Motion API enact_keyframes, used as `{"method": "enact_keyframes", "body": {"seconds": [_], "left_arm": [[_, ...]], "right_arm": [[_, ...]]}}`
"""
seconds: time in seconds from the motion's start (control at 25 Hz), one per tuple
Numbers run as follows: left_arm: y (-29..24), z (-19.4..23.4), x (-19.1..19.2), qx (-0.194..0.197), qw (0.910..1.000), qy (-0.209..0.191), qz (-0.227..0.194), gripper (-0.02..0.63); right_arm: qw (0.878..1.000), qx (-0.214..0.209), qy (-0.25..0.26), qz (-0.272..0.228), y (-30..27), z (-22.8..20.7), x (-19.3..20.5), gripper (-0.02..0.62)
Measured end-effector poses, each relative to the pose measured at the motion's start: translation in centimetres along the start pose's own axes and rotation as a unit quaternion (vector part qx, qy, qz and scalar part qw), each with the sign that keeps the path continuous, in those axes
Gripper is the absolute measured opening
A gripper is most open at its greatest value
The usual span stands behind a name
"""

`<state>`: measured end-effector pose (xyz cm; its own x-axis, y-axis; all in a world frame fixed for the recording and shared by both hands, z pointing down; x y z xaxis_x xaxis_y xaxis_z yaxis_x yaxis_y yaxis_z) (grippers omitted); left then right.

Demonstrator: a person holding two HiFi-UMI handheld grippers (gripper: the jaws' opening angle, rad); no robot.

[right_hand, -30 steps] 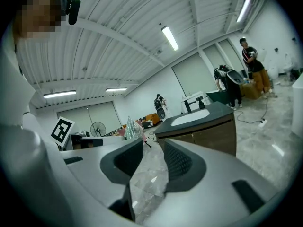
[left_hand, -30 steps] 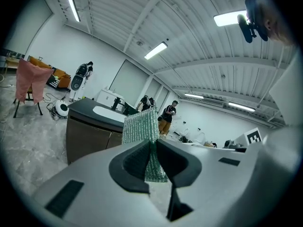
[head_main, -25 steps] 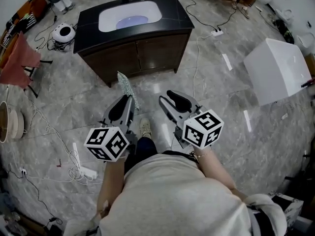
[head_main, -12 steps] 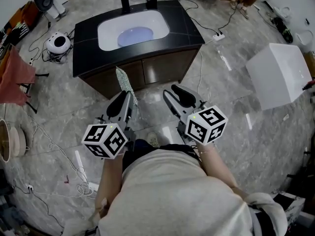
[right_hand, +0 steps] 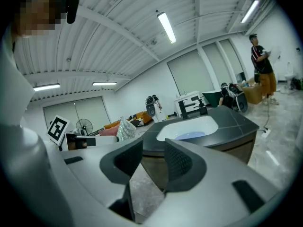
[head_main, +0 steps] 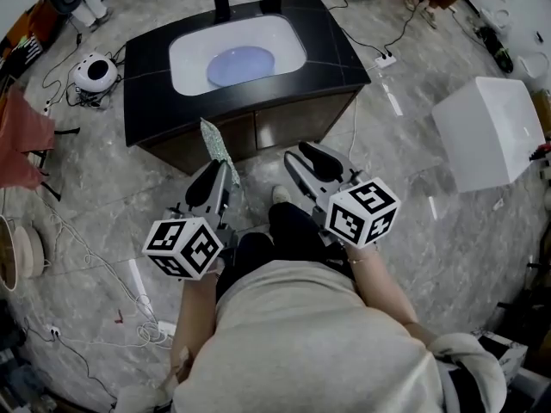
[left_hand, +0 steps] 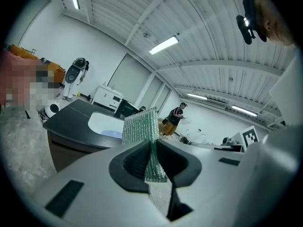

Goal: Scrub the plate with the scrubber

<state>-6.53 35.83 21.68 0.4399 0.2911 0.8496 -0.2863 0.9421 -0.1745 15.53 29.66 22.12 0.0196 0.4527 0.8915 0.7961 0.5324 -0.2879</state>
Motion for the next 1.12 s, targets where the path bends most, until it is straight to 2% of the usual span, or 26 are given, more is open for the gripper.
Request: {"method": "enact_keyframes", "body": {"seconds": [0.52, 0.68, 1.12], "left_arm": [[-6.6, 4.6, -4.2, -0.048, 0.9984, 0.001, -0.031, 0.063], [-10.2, 6.1, -5.5, -0.06, 0.9977, 0.001, -0.032, 0.063], [-22.1, 9.2, -10.5, -0.079, 0.9961, 0.005, -0.038, 0.063]], "right_arm": [[0.999, -0.034, 0.009, -0.005, -8.9, -6.1, -5.0, 0.138], [0.999, -0.041, 0.006, 0.009, -12.1, -9.0, -6.3, 0.138], [0.998, -0.055, 0.012, 0.03, -20.8, -17.9, -13.0, 0.138]]}}
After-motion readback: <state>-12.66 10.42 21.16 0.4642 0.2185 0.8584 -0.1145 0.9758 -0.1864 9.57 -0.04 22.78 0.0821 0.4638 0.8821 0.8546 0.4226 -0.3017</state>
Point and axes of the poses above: the fingertips, and each gripper's own axes: y backward along the fingers, z to its left, x out of its underside, the point moved 8 cm from there along y, backward along the fingers, and after that the axes turned 1 degree about -x, right-handed, at the moved point
